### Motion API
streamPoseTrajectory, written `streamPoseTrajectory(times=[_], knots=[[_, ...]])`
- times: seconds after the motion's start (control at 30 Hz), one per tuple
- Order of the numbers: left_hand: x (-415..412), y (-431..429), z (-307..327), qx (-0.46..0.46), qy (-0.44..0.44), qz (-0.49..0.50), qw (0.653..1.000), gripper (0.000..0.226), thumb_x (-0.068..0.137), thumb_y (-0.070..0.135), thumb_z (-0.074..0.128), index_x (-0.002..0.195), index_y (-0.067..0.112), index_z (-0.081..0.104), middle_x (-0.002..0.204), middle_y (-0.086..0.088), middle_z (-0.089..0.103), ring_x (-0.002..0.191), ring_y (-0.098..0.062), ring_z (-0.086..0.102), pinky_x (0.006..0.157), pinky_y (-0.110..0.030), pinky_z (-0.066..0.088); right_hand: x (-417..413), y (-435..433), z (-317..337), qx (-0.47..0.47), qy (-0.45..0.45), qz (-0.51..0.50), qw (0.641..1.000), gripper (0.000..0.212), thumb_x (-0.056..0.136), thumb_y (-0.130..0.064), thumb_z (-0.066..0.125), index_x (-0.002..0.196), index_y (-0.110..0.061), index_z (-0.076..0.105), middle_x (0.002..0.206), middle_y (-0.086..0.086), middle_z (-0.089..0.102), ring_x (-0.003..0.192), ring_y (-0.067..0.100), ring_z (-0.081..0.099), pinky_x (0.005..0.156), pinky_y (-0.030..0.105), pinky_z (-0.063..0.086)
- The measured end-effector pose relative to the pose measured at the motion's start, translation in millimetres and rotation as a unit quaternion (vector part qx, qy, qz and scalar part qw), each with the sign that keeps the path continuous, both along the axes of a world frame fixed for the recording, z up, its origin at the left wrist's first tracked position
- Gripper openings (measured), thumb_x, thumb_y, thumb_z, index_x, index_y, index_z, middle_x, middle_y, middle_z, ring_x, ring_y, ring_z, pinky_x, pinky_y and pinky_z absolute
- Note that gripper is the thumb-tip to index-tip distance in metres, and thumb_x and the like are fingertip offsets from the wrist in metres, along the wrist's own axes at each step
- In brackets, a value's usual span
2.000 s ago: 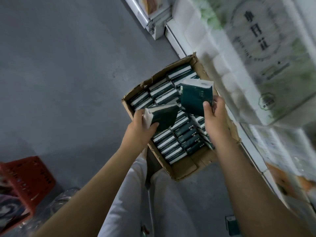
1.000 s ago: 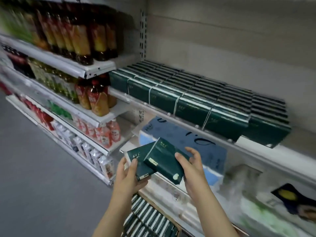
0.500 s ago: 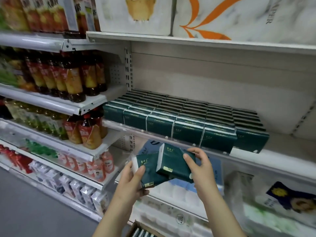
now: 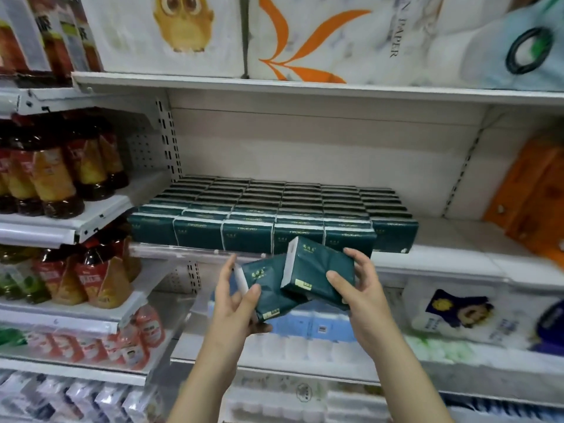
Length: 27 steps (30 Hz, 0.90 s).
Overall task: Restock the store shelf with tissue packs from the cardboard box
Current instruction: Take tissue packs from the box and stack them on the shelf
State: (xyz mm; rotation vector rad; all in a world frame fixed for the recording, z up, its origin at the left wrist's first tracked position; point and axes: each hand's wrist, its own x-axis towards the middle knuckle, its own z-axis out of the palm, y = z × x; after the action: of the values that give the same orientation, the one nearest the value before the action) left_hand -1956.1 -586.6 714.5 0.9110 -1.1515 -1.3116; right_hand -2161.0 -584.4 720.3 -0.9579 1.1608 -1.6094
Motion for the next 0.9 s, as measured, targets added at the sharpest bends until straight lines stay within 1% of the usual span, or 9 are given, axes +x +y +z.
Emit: streamPoseTrajectory(times=[0.1,0.23,0.33,0.4,0.53,0.67,0.73,0.83,0.9], knots=[[-16.9,-9.9,9.1,-0.03,-0.016,-0.014,0.999,0.06,0.095,0.023,0.055,0.13,0.065,0.031,0.091,-0.01,0.07,0.078,-0.043,0.057,0.066,-0.037,0.058,-21.6,-1.4,8.0,0.023,-0.037,-0.025,0.999,0.067,0.072,-0.018,0.078,0.13,-0.032,0.048,0.121,0.005,0.065,0.111,0.022,0.064,0.09,0.04,0.054],[-45.3,-27.0,19.9,-0.064,-0.074,-0.056,0.994,0.051,0.096,0.019,0.056,0.12,0.063,0.043,0.1,-0.011,0.054,0.078,-0.019,0.059,0.083,-0.048,0.057,-51.2,-6.3,17.9,0.023,-0.029,-0.038,0.999,0.051,0.082,-0.011,0.074,0.123,-0.032,0.054,0.116,0.007,0.069,0.105,0.025,0.067,0.091,0.045,0.055],[-72.1,-44.8,30.2,-0.075,-0.093,-0.072,0.99,0.048,0.096,0.02,0.057,0.12,0.059,0.044,0.113,-0.013,0.058,0.089,-0.032,0.061,0.086,-0.05,0.056,-83.1,-13.1,25.7,-0.008,-0.019,-0.045,0.999,0.052,0.083,-0.008,0.071,0.124,-0.035,0.055,0.119,0.006,0.067,0.11,0.026,0.065,0.091,0.044,0.054],[-91.6,-59.7,39.0,-0.087,-0.097,-0.07,0.989,0.046,0.096,0.021,0.057,0.121,0.057,0.043,0.099,-0.009,0.06,0.082,-0.03,0.06,0.083,-0.042,0.055,-110.5,-19.8,30.9,-0.04,-0.026,-0.055,0.997,0.054,0.082,-0.006,0.069,0.125,-0.034,0.053,0.124,0.006,0.064,0.114,0.027,0.062,0.095,0.047,0.052],[-125.4,-93.5,56.5,-0.117,-0.105,-0.041,0.987,0.048,0.094,0.013,0.06,0.116,0.054,0.046,0.08,0.001,0.05,0.07,-0.009,0.05,0.076,-0.032,0.046,-166.6,-30.6,35.1,-0.045,0.036,-0.119,0.991,0.045,0.091,0.007,0.056,0.123,-0.024,0.049,0.123,0.008,0.059,0.101,0.015,0.064,0.071,0.021,0.056],[-146.4,-121.0,69.1,-0.112,-0.108,-0.02,0.988,0.047,0.094,0.013,0.06,0.112,0.054,0.046,0.1,-0.017,0.063,0.088,-0.025,0.062,0.088,-0.043,0.05,-208.6,-41.9,28.4,-0.009,0.119,-0.126,0.985,0.039,0.093,0.006,0.054,0.12,-0.022,0.052,0.117,0.003,0.059,0.099,0.011,0.061,0.06,0.013,0.053],[-156.2,-130.7,72.4,-0.107,-0.089,-0.02,0.99,0.046,0.095,0.01,0.059,0.114,0.05,0.047,0.108,-0.017,0.066,0.1,-0.029,0.063,0.09,-0.042,0.052,-220.1,-51.8,20.5,0.001,0.182,-0.108,0.977,0.039,0.093,0.004,0.057,0.117,-0.028,0.054,0.116,-0.002,0.06,0.105,0.015,0.06,0.065,0.019,0.055],[-170.6,-140.8,72.7,-0.105,-0.061,-0.035,0.992,0.043,0.094,0.004,0.059,0.116,0.039,0.047,0.109,0.0,0.071,0.106,-0.02,0.065,0.088,-0.037,0.054,-224.9,-68.2,8.7,0.001,0.283,-0.092,0.955,0.044,0.089,-0.001,0.064,0.11,-0.039,0.056,0.119,-0.012,0.057,0.113,0.011,0.056,0.091,0.039,0.053],[-177.2,-145.7,71.9,-0.108,-0.061,-0.038,0.992,0.042,0.092,0.003,0.061,0.116,0.035,0.049,0.111,0.002,0.069,0.105,-0.018,0.065,0.084,-0.033,0.054,-223.6,-77.6,2.9,0.001,0.331,-0.098,0.939,0.046,0.086,-0.003,0.068,0.108,-0.041,0.055,0.119,-0.019,0.052,0.111,-0.001,0.052,0.099,0.036,0.046]])
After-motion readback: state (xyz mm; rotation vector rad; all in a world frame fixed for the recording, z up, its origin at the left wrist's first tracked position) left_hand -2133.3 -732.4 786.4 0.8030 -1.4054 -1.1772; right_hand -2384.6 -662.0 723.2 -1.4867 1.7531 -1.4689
